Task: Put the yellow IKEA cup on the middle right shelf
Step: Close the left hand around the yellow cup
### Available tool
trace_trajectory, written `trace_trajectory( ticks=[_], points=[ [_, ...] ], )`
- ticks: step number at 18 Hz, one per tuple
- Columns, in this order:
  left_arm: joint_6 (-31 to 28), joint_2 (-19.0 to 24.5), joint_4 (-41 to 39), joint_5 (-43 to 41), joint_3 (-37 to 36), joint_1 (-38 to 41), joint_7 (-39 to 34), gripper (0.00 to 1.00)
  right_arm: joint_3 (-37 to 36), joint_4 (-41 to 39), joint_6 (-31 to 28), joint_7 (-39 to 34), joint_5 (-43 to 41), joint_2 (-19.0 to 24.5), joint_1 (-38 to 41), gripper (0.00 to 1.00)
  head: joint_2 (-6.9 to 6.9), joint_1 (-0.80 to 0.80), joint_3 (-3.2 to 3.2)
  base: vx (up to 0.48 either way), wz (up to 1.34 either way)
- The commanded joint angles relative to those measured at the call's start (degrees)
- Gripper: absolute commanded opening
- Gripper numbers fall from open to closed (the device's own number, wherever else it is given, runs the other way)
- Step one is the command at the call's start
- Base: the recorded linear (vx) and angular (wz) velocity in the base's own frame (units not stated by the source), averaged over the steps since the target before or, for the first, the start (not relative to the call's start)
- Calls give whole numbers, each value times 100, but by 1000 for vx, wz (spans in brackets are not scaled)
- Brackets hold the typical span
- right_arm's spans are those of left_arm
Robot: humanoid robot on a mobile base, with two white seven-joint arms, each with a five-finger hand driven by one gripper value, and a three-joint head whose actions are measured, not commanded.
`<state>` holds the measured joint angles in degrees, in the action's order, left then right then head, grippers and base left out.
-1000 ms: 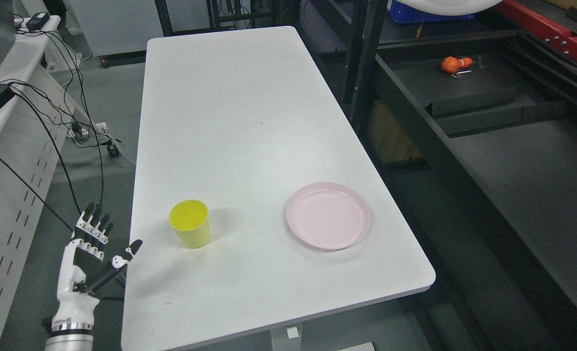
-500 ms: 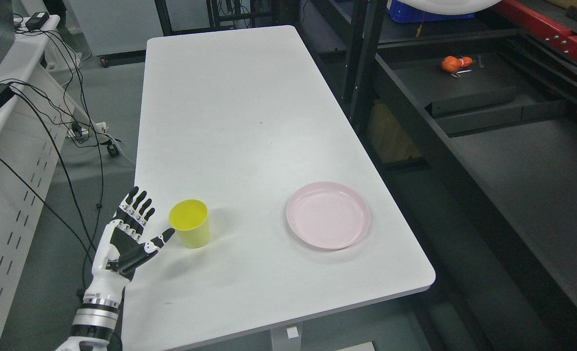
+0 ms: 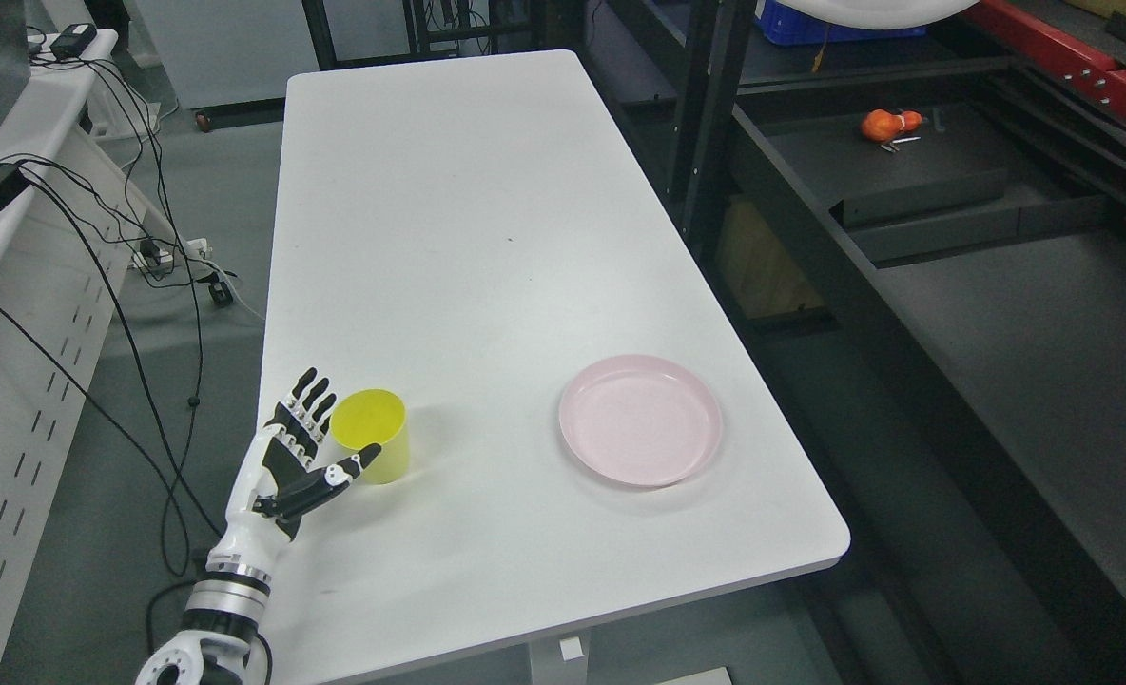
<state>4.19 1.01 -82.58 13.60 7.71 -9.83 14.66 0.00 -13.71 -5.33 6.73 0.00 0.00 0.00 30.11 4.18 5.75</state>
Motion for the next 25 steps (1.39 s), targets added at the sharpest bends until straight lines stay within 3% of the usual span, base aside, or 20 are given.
trace_trajectory(
  ticks=[1,5,8,10,11,14,19,25],
  points=[
    [-120,-1,461,-340,-331,-309,11,98,97,0,-4,-5,-141,-100,79,99,0,0,0,0,0],
    [-419,-1,531,-349,-463,-370,11,97,97,0,-4,-5,-141,-100,79,99,0,0,0,0,0],
    [-437,-1,655,-340,-542,-388,37,85,97,0,-4,-5,-141,-100,79,99,0,0,0,0,0],
    [-393,-1,673,-323,-508,-388,46,58,97,0,-4,-5,-141,-100,79,99,0,0,0,0,0],
    [-297,-1,673,-279,-455,-362,55,39,97,0,-4,-5,-141,-100,79,99,0,0,0,0,0],
    [28,-1,673,-183,-253,-353,20,0,97,0,-4,-5,-141,-100,79,99,0,0,0,0,0],
    [108,-1,489,-68,-138,-309,2,0,97,0,-4,-5,-141,-100,79,99,0,0,0,0,0],
    [161,-1,-1452,406,-200,419,37,0,97,0,-4,-5,-141,-100,79,100,0,0,0,-4,0]
  ],
)
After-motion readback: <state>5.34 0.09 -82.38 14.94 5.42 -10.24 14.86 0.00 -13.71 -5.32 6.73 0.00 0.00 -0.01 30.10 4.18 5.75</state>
